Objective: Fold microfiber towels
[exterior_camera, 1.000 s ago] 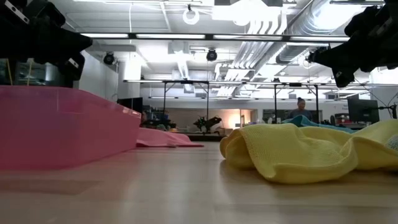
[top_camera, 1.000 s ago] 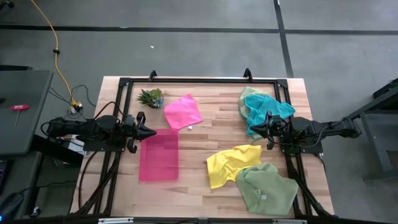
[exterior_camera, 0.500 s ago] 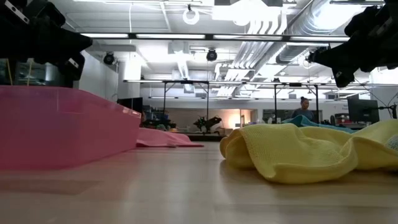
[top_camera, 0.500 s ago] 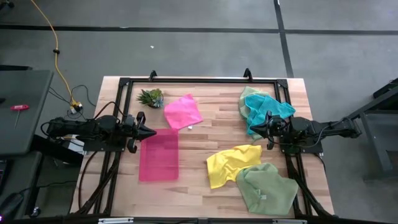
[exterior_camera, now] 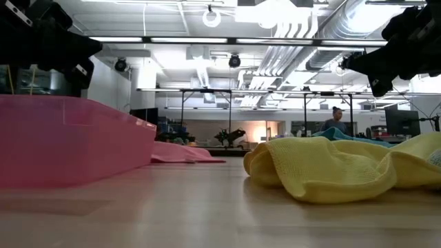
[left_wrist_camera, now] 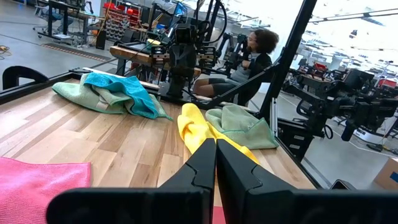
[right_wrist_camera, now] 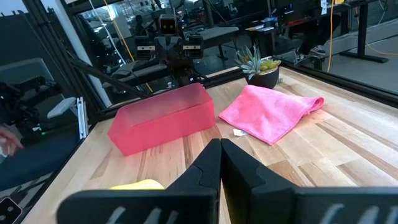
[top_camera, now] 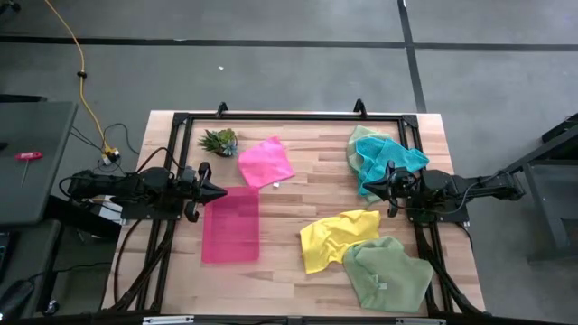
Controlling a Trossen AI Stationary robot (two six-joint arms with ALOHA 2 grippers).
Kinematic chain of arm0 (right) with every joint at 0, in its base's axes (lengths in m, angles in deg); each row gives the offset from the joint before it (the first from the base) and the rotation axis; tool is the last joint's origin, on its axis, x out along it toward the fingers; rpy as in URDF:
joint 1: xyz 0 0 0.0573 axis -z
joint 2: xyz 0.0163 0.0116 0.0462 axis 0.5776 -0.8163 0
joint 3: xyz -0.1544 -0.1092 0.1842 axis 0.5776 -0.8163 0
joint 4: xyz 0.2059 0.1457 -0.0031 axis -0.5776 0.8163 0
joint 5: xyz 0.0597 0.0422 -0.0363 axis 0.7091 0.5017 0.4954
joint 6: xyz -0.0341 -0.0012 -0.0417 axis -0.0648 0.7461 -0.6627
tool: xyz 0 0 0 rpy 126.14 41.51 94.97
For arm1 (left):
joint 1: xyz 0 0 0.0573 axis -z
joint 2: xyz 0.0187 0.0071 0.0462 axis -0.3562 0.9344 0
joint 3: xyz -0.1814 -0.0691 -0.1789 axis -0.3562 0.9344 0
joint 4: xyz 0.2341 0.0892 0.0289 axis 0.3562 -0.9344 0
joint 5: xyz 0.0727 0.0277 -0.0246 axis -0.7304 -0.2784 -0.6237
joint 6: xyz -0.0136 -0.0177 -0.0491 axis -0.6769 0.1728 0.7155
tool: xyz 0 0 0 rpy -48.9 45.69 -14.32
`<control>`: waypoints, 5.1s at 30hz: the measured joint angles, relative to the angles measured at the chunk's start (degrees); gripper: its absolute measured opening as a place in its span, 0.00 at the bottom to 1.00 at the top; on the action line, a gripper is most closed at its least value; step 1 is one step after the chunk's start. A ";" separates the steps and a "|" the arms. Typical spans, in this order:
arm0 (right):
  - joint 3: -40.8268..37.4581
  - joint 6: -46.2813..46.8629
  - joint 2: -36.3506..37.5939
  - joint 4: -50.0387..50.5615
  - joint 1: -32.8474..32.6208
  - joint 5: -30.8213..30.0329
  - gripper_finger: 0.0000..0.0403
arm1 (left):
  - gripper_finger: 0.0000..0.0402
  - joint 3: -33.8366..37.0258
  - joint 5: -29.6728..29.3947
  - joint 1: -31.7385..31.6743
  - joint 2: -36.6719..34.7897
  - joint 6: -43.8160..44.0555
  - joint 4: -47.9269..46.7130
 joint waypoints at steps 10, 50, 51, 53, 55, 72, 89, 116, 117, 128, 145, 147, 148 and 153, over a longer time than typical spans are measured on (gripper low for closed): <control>0.00 0.00 0.00 -0.02 0.00 0.00 0.00 | 0.01 0.01 0.00 -0.02 0.00 0.00 -0.01; 0.08 10.54 -7.65 -45.39 0.02 -22.36 0.00 | 0.00 -2.25 -18.12 -0.04 5.16 11.26 29.65; 0.41 11.80 -9.10 -45.18 0.04 -22.51 0.00 | 0.00 -3.54 -18.16 -0.04 7.14 11.98 28.40; 1.87 13.38 -12.18 -43.86 0.28 -23.77 0.00 | 0.00 -6.31 -18.51 -0.02 12.66 14.30 25.93; 3.88 15.73 -14.70 -39.63 1.52 -24.76 0.00 | 0.00 -9.10 -19.12 -0.04 19.30 16.25 23.94; 33.87 26.26 -35.99 31.87 36.02 0.15 0.38 | 0.00 -33.34 -7.05 -10.58 52.99 18.18 13.47; 48.63 9.80 -70.40 52.94 64.89 11.28 0.52 | 0.00 -33.97 9.31 -17.69 53.69 19.10 12.54; 48.39 43.97 -81.04 46.71 62.39 -3.89 0.52 | 0.00 -33.99 9.33 -17.48 53.69 19.06 12.87; 48.39 44.09 -81.15 46.71 62.20 -4.13 0.52 | 0.00 -33.99 9.33 -17.48 53.69 19.05 12.89; 48.35 44.13 -81.53 49.79 62.16 -5.33 0.52 | 0.00 -33.99 9.31 -17.53 53.69 19.06 12.89; 48.35 41.13 -81.00 52.31 62.09 -5.64 0.35 | 0.00 -34.00 9.29 -17.54 53.69 19.50 12.93; 48.35 40.72 -80.20 52.38 61.78 -6.48 0.27 | 0.00 -33.97 9.27 -17.54 53.69 19.51 12.93; 48.35 40.23 -79.69 52.34 61.70 -6.98 0.22 | 0.00 -34.00 9.25 -17.54 53.69 19.52 12.94; 48.33 36.90 -75.78 50.96 60.70 -8.75 0.02 | 0.00 -33.99 9.07 -17.54 53.69 19.50 13.15</control>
